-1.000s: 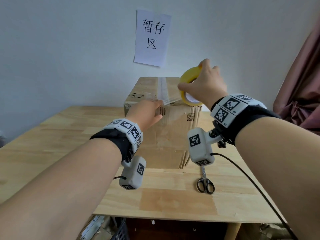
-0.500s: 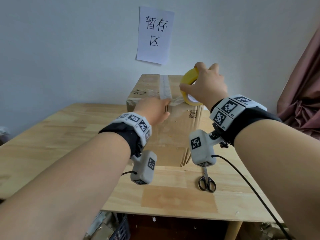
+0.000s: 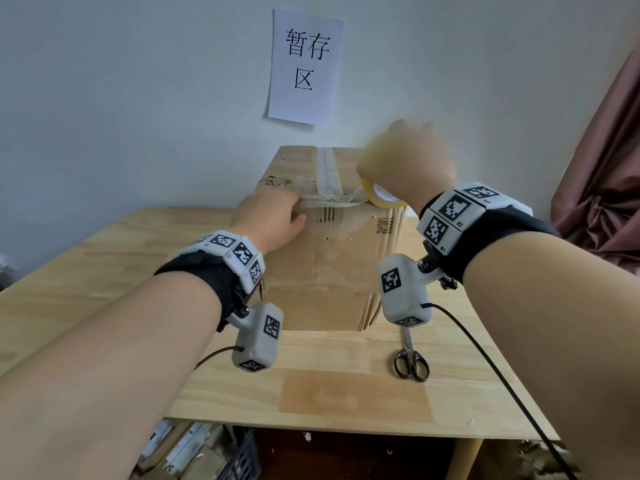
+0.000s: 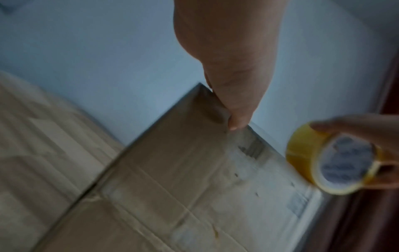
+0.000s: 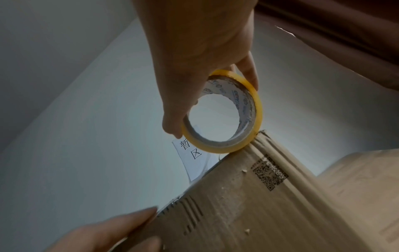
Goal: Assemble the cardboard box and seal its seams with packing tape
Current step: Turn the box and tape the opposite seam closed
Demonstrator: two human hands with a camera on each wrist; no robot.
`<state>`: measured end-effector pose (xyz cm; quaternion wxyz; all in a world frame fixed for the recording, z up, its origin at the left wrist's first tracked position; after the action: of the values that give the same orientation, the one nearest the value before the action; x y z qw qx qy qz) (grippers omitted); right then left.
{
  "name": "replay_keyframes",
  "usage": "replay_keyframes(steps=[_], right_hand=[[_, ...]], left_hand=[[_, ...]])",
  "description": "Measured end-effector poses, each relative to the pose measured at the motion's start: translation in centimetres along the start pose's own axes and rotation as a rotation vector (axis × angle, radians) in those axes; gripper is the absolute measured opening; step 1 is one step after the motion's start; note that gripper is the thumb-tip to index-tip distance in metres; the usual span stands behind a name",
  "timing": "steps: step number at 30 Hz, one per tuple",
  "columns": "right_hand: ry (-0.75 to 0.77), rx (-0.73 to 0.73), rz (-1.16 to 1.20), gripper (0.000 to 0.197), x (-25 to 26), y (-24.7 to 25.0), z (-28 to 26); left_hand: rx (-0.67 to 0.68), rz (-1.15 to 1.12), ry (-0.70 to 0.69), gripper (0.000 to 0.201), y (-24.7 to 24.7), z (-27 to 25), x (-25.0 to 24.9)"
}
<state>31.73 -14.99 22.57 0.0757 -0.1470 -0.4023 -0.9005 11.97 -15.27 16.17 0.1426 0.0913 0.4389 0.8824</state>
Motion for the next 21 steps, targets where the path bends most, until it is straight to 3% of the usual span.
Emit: replay_keyframes(steps=[6, 12, 17, 21], right_hand=[[0.028, 0.005, -0.050, 0.065, 0.7, 0.1, 0.1], [0.068, 0.005, 0.053, 0.069, 0.4, 0.1, 0.2], [-0.135, 0.001, 0.400, 0.099, -1.6, -0.6, -0.5], [-0.305, -0.041, 0.604, 0.093, -2.0, -1.3, -1.4]], left_hand=[[0.172, -0.050, -0.112, 0.051, -2.0, 2.3, -4.3], [0.121, -0.094, -0.054, 0.046, -2.1, 2.4, -4.2], [0.100, -0.080, -0.095, 0.055, -2.1, 2.3, -4.6], [0.080, -0.098, -0.076, 0.055, -2.3, 2.2, -4.6]])
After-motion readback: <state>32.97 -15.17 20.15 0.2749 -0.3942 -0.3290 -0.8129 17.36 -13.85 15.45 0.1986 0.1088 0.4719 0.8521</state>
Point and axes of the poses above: each hand's wrist, its own z-axis towards the middle knuckle, its own y-axis out of the back of the hand, x = y × z, the point moved 6 cm from there along z, towards the middle knuckle, and after that the axes turned 10 degrees about -x, right-handed, at the moved point
